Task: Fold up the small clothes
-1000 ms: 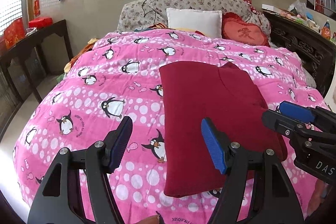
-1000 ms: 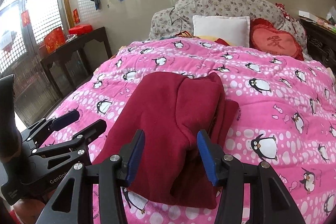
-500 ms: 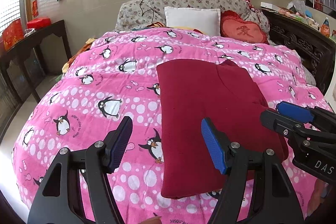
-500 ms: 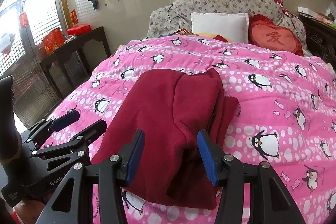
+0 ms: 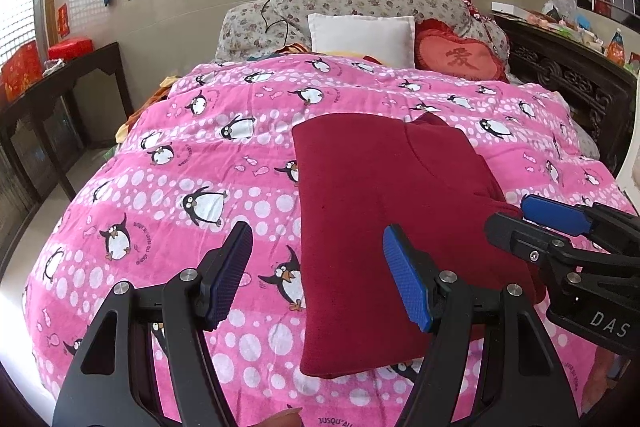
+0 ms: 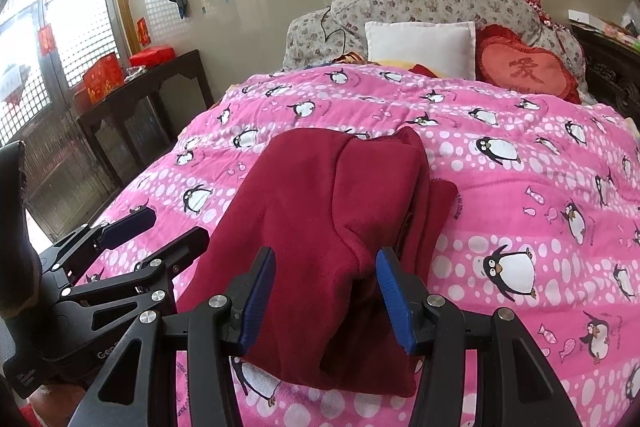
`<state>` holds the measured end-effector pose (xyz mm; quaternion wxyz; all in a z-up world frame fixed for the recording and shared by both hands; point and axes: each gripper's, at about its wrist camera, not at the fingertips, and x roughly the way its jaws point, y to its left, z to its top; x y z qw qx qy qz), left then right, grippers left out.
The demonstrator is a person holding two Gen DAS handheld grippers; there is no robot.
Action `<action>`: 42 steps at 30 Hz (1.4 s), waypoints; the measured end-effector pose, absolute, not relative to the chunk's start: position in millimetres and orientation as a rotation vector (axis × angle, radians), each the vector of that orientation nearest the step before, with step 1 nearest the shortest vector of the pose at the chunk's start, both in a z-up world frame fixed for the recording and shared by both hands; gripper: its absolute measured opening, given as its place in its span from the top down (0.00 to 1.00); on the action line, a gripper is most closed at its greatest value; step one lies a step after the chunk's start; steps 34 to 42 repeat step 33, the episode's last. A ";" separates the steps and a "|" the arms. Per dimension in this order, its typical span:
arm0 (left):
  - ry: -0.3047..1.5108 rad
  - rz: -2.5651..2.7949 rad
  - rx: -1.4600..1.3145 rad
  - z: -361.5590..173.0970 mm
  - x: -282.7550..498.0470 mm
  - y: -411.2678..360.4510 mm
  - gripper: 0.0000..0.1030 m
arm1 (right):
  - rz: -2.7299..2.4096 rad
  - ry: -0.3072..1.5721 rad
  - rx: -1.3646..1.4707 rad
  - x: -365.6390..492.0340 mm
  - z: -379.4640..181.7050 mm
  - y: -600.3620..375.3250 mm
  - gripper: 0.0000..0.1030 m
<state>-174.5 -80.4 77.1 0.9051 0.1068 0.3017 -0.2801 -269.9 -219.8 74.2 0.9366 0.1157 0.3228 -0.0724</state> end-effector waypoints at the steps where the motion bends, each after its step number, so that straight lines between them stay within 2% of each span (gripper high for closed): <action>1: 0.624 -0.578 0.221 77.0 -174.6 -80.5 0.34 | -0.148 0.660 0.236 -269.5 74.3 -219.8 0.51; 42: 0.640 -0.559 0.150 77.2 -151.0 -59.5 0.34 | -0.150 0.682 0.261 -268.9 67.2 -230.9 0.51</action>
